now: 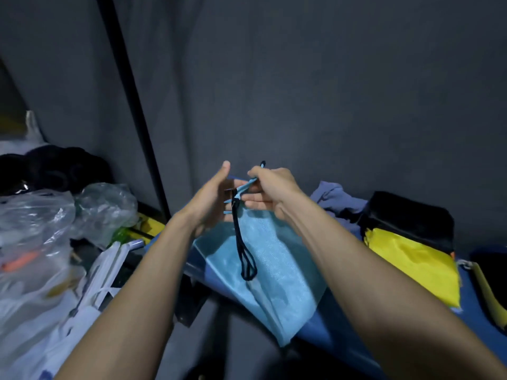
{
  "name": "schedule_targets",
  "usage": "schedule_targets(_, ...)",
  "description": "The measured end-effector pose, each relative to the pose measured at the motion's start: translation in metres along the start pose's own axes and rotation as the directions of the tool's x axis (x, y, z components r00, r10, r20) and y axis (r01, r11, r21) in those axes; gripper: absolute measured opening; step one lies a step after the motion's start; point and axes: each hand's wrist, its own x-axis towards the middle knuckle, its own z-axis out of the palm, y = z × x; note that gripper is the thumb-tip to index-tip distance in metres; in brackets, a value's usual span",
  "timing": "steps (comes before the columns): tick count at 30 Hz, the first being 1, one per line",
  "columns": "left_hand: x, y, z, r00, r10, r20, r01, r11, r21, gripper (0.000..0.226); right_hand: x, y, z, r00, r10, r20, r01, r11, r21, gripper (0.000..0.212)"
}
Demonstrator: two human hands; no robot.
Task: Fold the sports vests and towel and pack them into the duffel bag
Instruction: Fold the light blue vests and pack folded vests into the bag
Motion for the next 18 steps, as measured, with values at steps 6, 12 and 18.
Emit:
schedule_targets(6, 0.017, -0.053, -0.036, 0.979, -0.086, -0.183, 0.123, 0.972, 0.201, 0.040, 0.044, 0.049, 0.012, 0.996, 0.074, 0.057, -0.064, 0.984, -0.165, 0.007)
schedule_targets(12, 0.038, -0.053, -0.022, 0.930, 0.078, -0.360, 0.152, 0.810, 0.567, 0.016, 0.024, 0.097, -0.036, 0.915, -0.390, 0.102, 0.321, 0.552, -0.770, 0.016)
schedule_targets(18, 0.060, -0.049, -0.018, 0.876, 0.295, -0.382, -0.041, 0.834, 0.551, 0.018, 0.006, 0.134, -0.082, 0.755, -0.580, 0.306, 0.417, 0.064, -0.907, 0.014)
